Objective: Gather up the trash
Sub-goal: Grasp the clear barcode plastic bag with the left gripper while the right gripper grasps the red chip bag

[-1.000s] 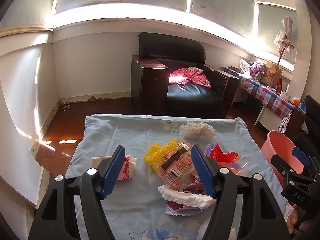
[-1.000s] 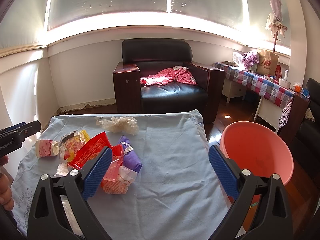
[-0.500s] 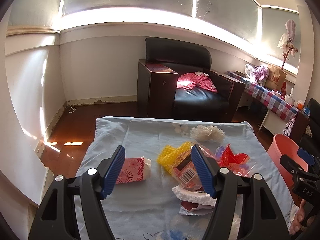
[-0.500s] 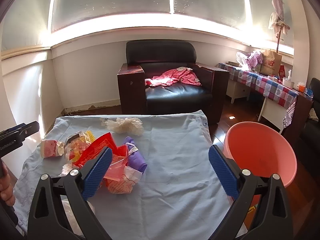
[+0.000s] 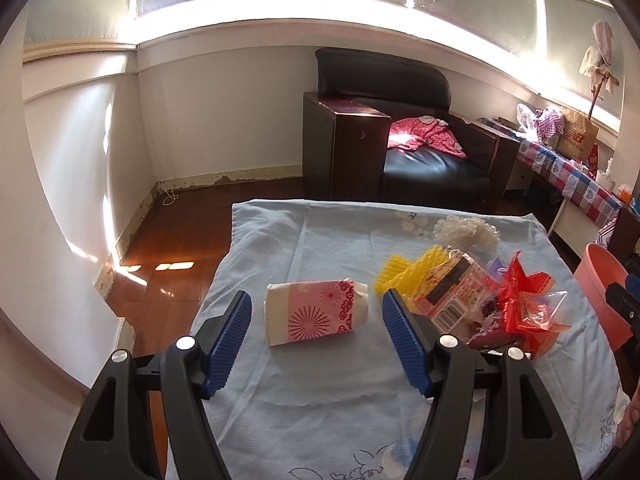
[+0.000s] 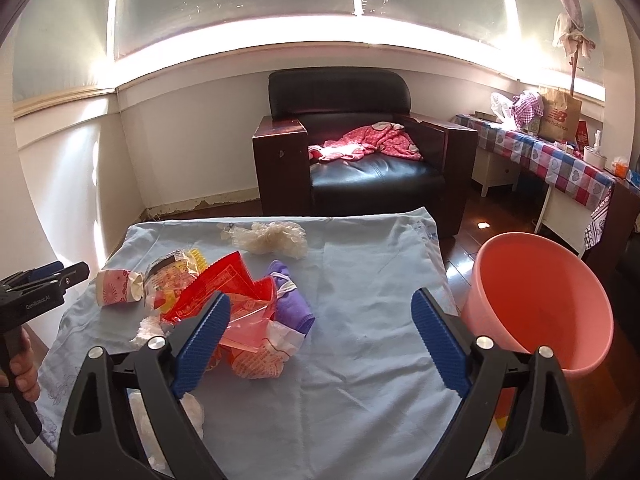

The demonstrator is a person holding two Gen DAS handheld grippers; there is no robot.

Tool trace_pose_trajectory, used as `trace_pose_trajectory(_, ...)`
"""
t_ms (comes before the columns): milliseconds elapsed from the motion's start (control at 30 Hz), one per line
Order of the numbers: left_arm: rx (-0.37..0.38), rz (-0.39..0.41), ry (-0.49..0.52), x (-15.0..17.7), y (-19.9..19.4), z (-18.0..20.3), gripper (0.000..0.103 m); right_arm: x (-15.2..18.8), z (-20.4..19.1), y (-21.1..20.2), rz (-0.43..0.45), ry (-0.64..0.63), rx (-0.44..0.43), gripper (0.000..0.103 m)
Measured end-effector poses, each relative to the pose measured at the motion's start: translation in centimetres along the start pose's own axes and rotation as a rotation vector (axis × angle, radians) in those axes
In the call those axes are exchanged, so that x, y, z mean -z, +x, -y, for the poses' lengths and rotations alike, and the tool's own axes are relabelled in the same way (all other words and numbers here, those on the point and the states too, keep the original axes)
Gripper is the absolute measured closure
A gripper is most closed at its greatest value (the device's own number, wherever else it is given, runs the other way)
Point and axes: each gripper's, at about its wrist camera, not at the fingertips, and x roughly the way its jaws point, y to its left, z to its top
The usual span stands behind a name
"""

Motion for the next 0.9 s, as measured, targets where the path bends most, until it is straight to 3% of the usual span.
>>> trace_pose_trajectory(233,-0.012,-0.082,-0.08,0.0,3.4,-2.6,0.038,0.2,0.1,0.6,-0.02,0.001,-0.015,0.011)
trace_pose_trajectory(333,-0.011,-0.117,-0.124,-0.3,4.3,-3.2,0.048,0.2,0.1,0.7,-0.026,-0.001,-0.015,0.011)
trace_pose_trajectory(433,0.097,-0.061,-0.184,-1.2,2.7,-2.7,0.052,0.2,0.1,0.9,-0.032,0.003,-0.024,0.011)
trace_pose_trajectory(567,0.189,-0.05,-0.079,-2.3,2.1,0.5,0.052,0.2,-0.3,1.5,-0.054,0.009,-0.058,0.012)
trace_pose_trajectory(767,0.321,-0.15,-0.052,-2.0,4.2,4.5,0.047,0.4,-0.7,1.4,-0.062,-0.012,-0.091,0.012)
trace_pose_trajectory(900,0.311,-0.191,-0.047,-1.8,5.9,6.1,0.039,0.4,-0.6,1.5,-0.068,-0.011,-0.108,0.013)
